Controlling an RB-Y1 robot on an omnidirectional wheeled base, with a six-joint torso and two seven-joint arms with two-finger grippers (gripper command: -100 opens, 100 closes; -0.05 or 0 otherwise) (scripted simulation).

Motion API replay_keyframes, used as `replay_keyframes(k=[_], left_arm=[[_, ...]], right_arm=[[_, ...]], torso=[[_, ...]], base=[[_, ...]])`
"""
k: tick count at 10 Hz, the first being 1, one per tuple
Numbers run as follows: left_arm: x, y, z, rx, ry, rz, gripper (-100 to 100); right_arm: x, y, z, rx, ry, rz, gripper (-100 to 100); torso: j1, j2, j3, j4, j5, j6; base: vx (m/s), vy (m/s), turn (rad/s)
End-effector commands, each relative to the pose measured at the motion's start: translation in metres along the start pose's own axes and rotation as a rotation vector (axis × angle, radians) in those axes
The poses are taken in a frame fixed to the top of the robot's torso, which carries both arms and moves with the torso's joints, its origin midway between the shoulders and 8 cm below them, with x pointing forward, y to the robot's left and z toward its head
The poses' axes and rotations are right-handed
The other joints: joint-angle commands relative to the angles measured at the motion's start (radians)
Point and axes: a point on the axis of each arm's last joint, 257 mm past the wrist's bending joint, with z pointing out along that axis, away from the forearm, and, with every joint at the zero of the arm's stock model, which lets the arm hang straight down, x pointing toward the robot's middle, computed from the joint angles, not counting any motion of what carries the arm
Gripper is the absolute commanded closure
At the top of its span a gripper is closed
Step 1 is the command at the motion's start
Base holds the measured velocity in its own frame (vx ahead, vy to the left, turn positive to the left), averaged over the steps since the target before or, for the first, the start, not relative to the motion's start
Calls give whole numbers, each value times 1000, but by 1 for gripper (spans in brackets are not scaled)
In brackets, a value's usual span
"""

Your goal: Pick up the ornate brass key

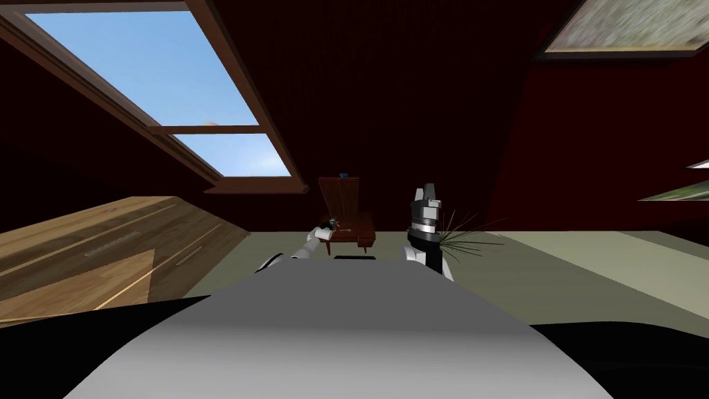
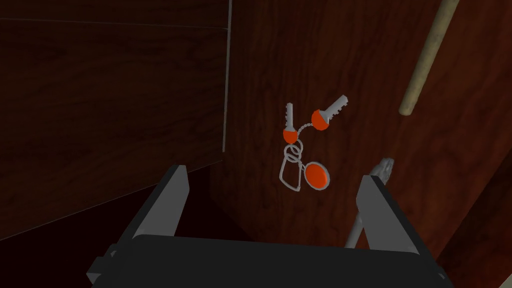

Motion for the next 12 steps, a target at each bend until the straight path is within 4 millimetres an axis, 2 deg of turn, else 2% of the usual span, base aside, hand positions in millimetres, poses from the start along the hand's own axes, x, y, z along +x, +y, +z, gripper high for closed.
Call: replay_keyframes(k=[1,4,5,7,12], left_arm=[[2,7,4,-43,-8,0,-100],[-5,34,6,-118,-32,-2,-100],[-5,34,6,-118,-32,-2,-100],[-5,48,6,-165,-43,-2,-100],[-1,92,2,-315,-73,-3,-100]], right_arm=[[0,0,0,0,0,0,0],[0,0,0,0,0,0,0],[0,0,0,0,0,0,0],[0,0,0,0,0,0,0],[0,0,0,0,0,0,0]], torso=[[0,0,0,0,0,0],[0,-1,0,0,0,0],[0,-1,0,0,0,0],[0,0,0,0,0,0],[0,-1,-1,0,0,0]], base=[[22,8,-49],[25,8,-35],[10,2,5],[18,3,-40],[33,8,-47]])
